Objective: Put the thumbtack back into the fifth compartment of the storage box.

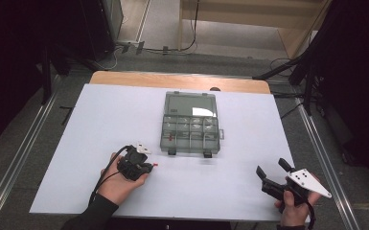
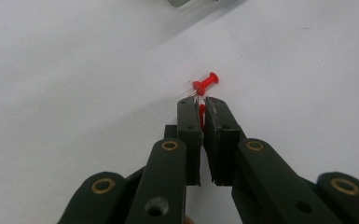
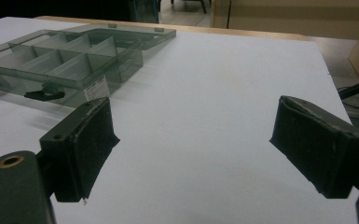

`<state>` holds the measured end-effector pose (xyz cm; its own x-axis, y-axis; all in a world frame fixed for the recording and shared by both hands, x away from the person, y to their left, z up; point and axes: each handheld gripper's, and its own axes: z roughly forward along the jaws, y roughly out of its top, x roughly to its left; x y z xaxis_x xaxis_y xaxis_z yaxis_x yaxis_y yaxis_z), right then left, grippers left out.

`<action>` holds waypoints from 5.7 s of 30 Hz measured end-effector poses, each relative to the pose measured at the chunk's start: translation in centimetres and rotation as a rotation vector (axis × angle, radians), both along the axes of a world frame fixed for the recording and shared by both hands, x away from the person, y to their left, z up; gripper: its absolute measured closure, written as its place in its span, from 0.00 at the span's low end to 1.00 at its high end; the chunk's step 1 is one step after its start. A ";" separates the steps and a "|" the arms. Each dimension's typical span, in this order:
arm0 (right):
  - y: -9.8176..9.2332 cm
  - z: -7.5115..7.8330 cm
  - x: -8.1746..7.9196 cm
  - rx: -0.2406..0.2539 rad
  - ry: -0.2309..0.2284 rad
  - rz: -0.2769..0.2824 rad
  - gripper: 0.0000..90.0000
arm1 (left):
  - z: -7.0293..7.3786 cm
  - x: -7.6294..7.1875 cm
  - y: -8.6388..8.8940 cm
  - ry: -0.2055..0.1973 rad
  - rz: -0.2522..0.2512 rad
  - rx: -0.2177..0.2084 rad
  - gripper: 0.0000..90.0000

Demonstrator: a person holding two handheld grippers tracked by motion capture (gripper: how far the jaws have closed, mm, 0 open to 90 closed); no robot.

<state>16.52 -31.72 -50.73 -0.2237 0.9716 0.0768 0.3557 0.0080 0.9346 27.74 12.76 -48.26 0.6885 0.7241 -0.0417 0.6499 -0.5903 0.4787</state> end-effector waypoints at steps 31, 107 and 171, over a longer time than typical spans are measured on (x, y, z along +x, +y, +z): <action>0.1 0.0 -0.1 0.008 0.009 0.004 0.15 | 3.2 1.2 0.4 0.008 -0.040 -0.085 0.95; -0.1 -0.1 -0.1 0.003 0.004 0.005 0.15 | 3.8 9.1 -5.0 0.012 -0.088 -0.083 0.94; -0.1 -0.1 -0.1 0.006 0.010 0.001 0.15 | 1.7 3.9 -1.0 0.072 -0.207 -0.111 0.35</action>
